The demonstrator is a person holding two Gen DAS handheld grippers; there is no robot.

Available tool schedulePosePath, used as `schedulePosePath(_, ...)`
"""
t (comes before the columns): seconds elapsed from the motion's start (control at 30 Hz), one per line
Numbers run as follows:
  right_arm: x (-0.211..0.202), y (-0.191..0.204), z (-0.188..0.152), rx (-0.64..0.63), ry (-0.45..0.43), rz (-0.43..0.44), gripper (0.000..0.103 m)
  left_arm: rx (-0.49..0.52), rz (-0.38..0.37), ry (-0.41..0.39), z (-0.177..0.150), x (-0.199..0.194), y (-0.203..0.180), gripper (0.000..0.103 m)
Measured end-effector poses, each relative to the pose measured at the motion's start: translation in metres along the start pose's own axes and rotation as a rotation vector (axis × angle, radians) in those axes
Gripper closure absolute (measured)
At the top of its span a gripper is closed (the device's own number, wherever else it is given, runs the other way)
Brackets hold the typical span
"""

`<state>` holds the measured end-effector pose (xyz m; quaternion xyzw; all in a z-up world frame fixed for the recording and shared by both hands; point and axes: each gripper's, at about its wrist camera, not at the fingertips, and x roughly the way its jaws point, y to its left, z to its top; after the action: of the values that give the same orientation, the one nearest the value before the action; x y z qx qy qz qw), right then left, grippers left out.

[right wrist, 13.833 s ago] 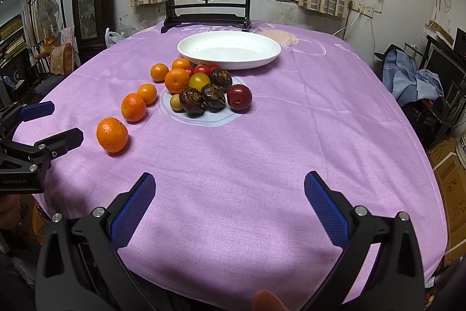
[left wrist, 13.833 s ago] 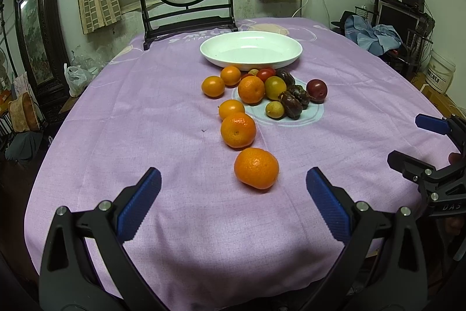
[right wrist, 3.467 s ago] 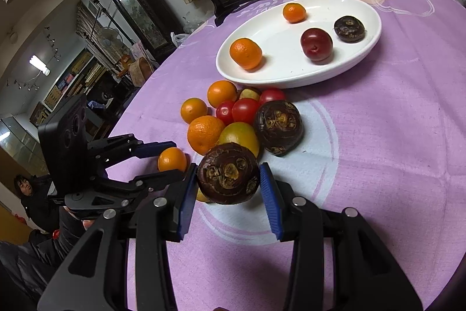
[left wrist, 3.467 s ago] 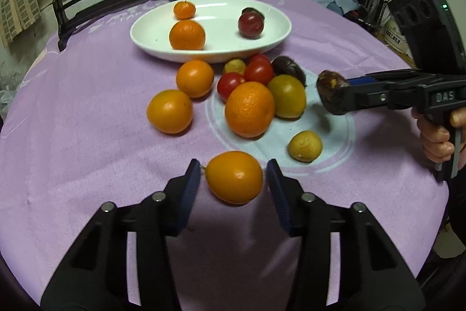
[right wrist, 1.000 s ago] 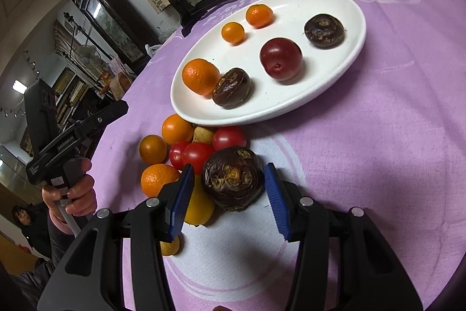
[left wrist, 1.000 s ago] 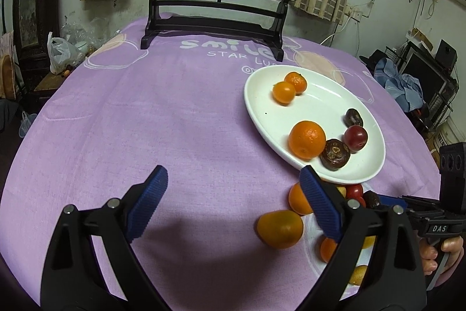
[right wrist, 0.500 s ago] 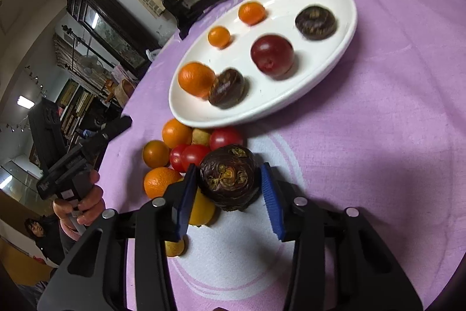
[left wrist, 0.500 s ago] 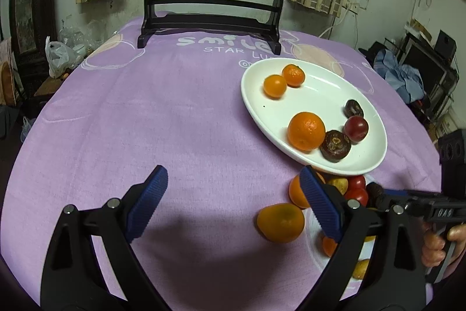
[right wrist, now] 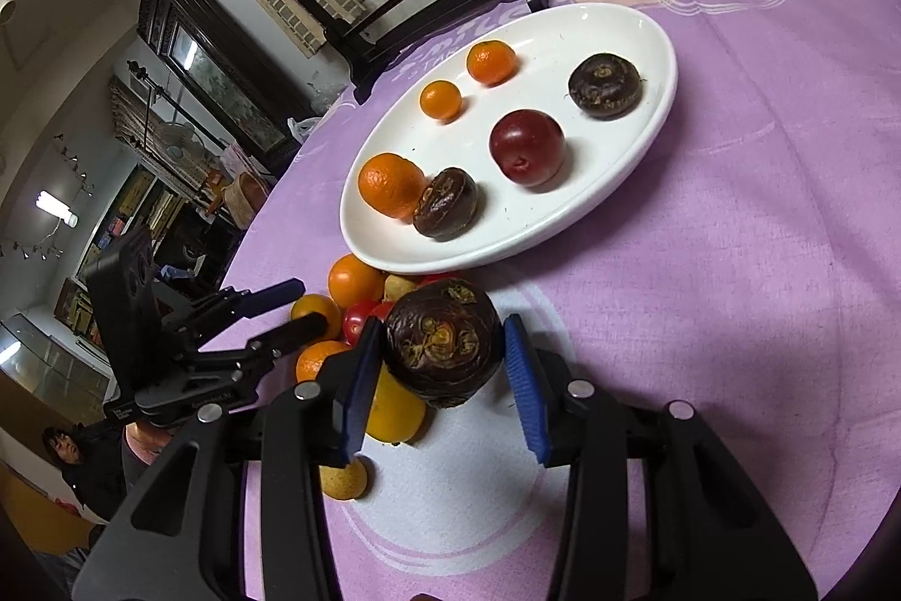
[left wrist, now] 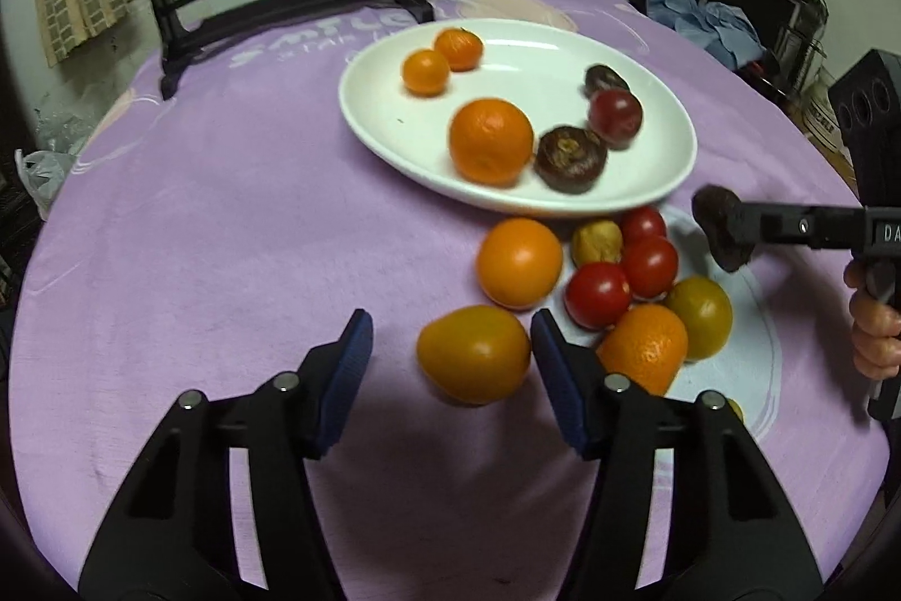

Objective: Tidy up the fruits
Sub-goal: 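Grasp a yellow orange with the left tool while the right tool grasps a mangosteen, place both on the plate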

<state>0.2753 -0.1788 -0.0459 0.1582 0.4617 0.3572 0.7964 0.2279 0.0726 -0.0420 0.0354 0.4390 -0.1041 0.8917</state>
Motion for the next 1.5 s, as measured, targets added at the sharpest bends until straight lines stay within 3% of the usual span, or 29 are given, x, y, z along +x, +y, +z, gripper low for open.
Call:
schedulePosePath(0.17, 0.001, -0.001, 0.000, 0.001, 0.002, -0.007, 0.059, 0.037, 0.007, 0.038, -0.005, 0.011, -0.008, 0.044)
schedulePosePath(0.2, 0.000, -0.001, 0.000, 0.001, 0.001, -0.007, 0.059, 0.040, 0.008, 0.056, -0.007, 0.016, -0.009, 0.048)
schedulePosePath(0.37, 0.000, 0.000, 0.000, -0.004, -0.004, -0.009, 0.059, 0.038, 0.008, 0.046, -0.007, 0.016, -0.009, 0.059)
schedulePosePath(0.53, -0.002, 0.002, -0.001, -0.019, -0.012, -0.018, 0.059, 0.023, 0.004, 0.042, -0.007, 0.015, -0.007, 0.060)
schedulePosePath(0.67, -0.007, 0.007, -0.001, -0.043, -0.034, -0.006, 0.059, -0.021, -0.001, 0.010, -0.003, 0.004, 0.000, 0.060)
schedulePosePath(0.77, -0.015, 0.014, 0.004, -0.083, -0.104, -0.022, 0.059, -0.055, 0.001, -0.056, 0.002, -0.012, 0.004, 0.060)
schedulePosePath(0.9, -0.016, 0.021, 0.025, -0.132, -0.235, -0.115, 0.059, -0.100, 0.024, -0.145, 0.034, -0.018, 0.006, 0.060)
schedulePosePath(1.0, -0.004, 0.023, 0.044, -0.177, -0.300, -0.204, 0.059, -0.109, 0.051, -0.169, 0.065, -0.007, 0.006, 0.060)
schedulePosePath(1.23, 0.024, 0.017, 0.067, -0.221, -0.298, -0.256, 0.055, -0.151, 0.066, -0.150, 0.107, 0.033, 0.006, 0.059)
schedulePosePath(1.27, 0.025, 0.017, 0.067, -0.223, -0.294, -0.259, 0.053, -0.152, 0.071, -0.147, 0.107, 0.034, 0.006, 0.047)
schedulePosePath(1.3, 0.022, 0.018, 0.067, -0.223, -0.290, -0.257, 0.053, -0.154, 0.084, -0.153, 0.106, 0.033, 0.006, 0.023)
schedulePosePath(1.37, 0.017, 0.019, 0.066, -0.220, -0.284, -0.244, 0.053, -0.152, 0.121, -0.206, 0.102, 0.022, 0.007, 0.017)
schedulePosePath(1.5, 0.005, 0.027, 0.056, -0.220, -0.269, -0.218, 0.053, -0.162, 0.118, -0.226, 0.093, 0.007, 0.011, 0.014)
